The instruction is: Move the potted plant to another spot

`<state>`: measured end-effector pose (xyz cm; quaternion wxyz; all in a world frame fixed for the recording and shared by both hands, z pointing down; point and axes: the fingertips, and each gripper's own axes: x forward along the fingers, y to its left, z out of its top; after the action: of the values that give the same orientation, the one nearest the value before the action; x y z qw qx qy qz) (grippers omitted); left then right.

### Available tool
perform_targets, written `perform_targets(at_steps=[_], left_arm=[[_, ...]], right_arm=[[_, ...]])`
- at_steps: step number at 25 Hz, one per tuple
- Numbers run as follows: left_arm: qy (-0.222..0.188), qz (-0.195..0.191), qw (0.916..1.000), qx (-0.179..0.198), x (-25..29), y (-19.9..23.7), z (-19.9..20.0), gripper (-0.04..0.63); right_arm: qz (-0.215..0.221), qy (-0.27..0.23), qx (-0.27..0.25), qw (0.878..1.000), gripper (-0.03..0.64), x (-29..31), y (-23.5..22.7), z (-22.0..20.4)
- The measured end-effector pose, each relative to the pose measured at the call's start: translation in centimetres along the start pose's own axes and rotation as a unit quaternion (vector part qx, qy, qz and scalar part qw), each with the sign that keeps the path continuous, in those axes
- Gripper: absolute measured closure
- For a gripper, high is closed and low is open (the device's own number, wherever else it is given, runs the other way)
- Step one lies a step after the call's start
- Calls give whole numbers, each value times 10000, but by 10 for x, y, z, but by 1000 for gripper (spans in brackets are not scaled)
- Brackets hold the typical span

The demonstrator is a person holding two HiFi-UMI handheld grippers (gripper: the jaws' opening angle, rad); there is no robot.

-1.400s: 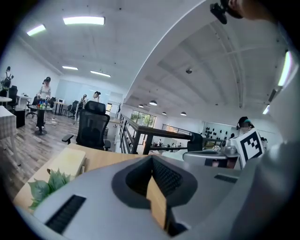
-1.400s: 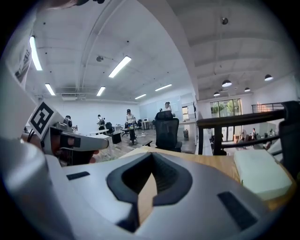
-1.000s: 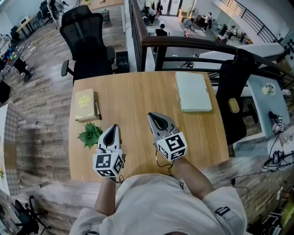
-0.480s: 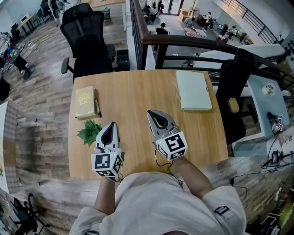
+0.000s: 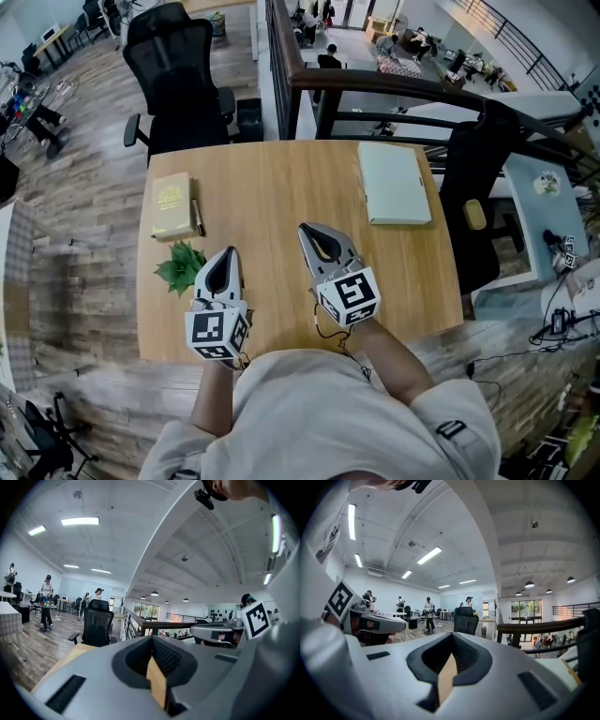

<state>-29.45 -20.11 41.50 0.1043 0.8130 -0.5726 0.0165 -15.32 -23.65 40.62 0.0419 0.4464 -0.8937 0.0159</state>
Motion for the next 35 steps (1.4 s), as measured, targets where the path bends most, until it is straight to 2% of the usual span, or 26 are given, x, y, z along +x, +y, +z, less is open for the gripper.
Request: perform_targets(at_steps=[35], left_arm=[[58, -69, 10000, 14, 3, -4, -4, 583]], right_arm=[[-81, -77, -71, 9999, 613, -3, -5, 3]])
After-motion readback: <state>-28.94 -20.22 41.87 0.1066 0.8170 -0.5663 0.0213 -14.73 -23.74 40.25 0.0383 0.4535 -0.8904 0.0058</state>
